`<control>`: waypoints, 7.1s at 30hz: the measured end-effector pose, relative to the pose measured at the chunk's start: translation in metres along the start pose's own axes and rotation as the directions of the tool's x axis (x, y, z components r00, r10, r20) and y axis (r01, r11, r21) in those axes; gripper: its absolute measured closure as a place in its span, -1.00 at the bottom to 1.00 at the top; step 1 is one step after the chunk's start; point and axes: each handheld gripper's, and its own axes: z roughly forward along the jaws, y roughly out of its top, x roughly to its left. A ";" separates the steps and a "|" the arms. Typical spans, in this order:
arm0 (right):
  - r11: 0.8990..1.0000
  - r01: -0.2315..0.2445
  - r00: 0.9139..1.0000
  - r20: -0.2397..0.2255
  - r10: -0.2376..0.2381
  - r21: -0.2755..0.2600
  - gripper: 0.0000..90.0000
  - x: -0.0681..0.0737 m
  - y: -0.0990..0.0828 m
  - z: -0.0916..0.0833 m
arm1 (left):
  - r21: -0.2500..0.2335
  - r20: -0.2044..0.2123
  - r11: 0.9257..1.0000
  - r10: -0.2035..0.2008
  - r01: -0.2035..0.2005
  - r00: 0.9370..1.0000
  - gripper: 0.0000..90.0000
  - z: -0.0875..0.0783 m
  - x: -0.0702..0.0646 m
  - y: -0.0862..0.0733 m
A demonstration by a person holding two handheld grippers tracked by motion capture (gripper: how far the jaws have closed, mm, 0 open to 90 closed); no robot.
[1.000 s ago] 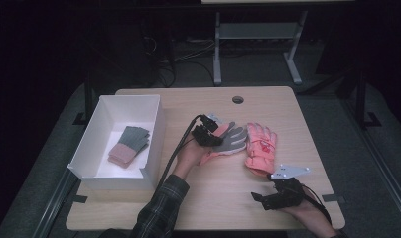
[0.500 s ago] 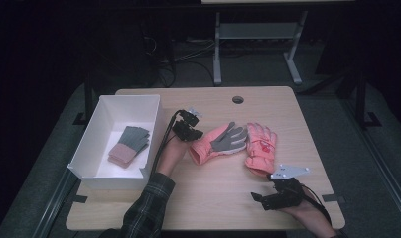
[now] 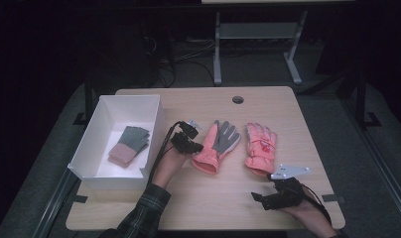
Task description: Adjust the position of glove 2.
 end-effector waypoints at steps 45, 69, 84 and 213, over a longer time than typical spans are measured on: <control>1.000 -0.011 1.000 0.006 0.011 0.006 -0.73 -0.002 0.000 0.000 | -0.001 0.137 0.982 0.187 -0.189 0.973 1.00 0.029 -0.044 0.017; 1.000 -0.008 1.000 0.000 0.008 0.014 -0.77 0.001 0.003 -0.007 | -0.082 0.231 0.973 0.229 -0.215 0.946 0.94 -0.009 -0.079 -0.016; 0.999 -0.052 0.999 -0.009 0.052 -0.002 -0.69 -0.004 0.005 -0.012 | -0.011 0.312 0.958 0.275 -0.285 0.910 0.99 0.001 -0.097 -0.053; 0.977 -0.173 0.978 0.141 0.155 0.122 0.91 -0.124 0.054 0.029 | -0.097 0.192 0.970 0.237 -0.222 0.952 -0.46 -0.026 -0.055 -0.096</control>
